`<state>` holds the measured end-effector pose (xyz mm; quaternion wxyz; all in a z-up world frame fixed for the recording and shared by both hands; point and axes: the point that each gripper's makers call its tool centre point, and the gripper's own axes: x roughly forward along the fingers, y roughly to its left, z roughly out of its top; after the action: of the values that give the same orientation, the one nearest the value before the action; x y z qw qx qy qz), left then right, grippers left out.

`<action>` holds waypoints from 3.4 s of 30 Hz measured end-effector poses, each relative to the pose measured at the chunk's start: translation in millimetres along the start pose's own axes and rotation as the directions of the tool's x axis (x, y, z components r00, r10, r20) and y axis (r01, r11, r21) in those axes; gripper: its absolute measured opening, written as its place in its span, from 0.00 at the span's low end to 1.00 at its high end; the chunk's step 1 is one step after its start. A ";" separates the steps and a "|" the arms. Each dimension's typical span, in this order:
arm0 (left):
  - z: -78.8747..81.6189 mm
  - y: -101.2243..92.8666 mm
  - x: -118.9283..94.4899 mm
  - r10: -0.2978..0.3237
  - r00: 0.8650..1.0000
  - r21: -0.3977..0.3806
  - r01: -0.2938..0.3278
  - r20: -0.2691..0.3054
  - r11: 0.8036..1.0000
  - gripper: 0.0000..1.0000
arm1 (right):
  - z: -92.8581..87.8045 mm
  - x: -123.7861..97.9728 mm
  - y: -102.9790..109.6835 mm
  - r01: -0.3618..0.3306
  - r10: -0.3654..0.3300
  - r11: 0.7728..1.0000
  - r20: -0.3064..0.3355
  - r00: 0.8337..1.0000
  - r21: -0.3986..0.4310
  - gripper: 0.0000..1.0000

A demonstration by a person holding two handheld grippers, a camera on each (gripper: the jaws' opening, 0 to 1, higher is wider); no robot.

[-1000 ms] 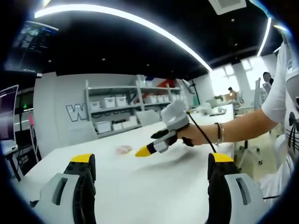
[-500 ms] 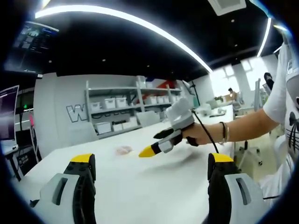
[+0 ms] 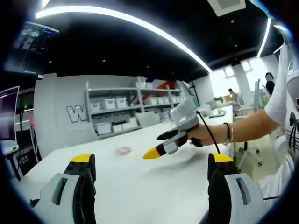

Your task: Open the resealable bag by pulling the two sides of the seal apart until the entire bag opening is separated and visibly accessible.

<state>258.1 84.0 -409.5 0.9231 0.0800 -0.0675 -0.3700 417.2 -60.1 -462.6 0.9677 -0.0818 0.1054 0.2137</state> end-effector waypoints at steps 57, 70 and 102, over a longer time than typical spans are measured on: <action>1.0 11.6 7.1 -0.001 1.000 -0.032 0.001 0.012 0.999 0.99 | -5.3 -46.7 12.2 0.001 -0.002 1.000 0.030 1.000 0.031 0.90; -5.4 19.0 8.4 0.013 1.000 -0.049 -0.012 0.012 0.999 0.99 | -11.9 -59.4 15.1 0.006 -0.008 0.999 0.047 0.999 0.047 0.90; -22.7 47.7 6.3 0.093 0.996 -0.095 -0.091 0.018 0.991 0.99 | -18.7 -84.0 22.2 0.010 -0.019 0.995 0.091 0.996 0.103 0.89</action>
<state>298.8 115.9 -421.9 0.9411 0.0289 -0.0640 -0.3308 330.0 -77.3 -463.0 0.9761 -0.0228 0.0708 0.2044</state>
